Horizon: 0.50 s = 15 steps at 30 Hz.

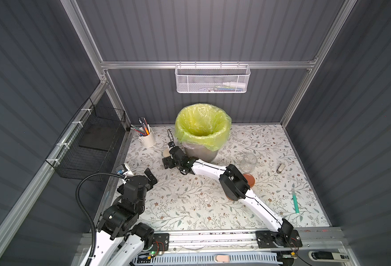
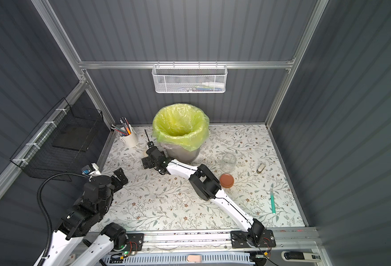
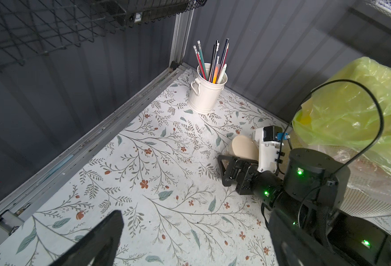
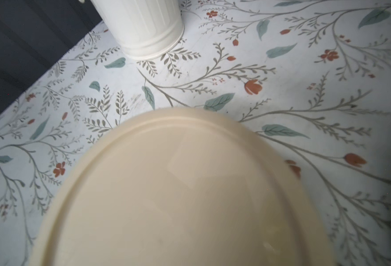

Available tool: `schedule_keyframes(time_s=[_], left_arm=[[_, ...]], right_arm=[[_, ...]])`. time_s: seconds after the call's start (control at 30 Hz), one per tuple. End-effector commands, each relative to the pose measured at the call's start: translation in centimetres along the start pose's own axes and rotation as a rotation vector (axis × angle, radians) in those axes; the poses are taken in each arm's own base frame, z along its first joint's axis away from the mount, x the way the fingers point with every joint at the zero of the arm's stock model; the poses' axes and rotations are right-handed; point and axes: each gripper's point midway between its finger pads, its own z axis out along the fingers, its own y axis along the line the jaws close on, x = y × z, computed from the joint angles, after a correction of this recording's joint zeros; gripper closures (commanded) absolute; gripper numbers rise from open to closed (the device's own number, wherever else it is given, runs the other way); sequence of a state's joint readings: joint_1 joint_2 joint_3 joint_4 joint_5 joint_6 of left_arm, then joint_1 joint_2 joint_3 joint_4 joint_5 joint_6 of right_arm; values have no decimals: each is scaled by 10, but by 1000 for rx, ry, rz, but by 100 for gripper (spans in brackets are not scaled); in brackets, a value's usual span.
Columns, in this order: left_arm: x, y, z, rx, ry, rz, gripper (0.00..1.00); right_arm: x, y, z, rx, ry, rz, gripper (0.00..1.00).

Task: Empty expired oatmeal from jars
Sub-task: Pick up the jar from the center of the board.

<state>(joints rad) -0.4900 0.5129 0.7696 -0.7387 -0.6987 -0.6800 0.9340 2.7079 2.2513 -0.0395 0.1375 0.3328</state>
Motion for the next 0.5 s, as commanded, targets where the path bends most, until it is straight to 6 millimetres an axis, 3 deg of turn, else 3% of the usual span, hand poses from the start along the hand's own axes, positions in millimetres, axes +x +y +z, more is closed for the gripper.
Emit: schedule_keyframes(time_s=[0.0,0.47], left_arm=[[-10,-5,-4,20,-19,-1,0],[-5,-4,-2,23,-11,2,0]], right_arm=[[-17,2,-10,1,-33,-4,2],[-39,4,-17,0,-92,-3,1]])
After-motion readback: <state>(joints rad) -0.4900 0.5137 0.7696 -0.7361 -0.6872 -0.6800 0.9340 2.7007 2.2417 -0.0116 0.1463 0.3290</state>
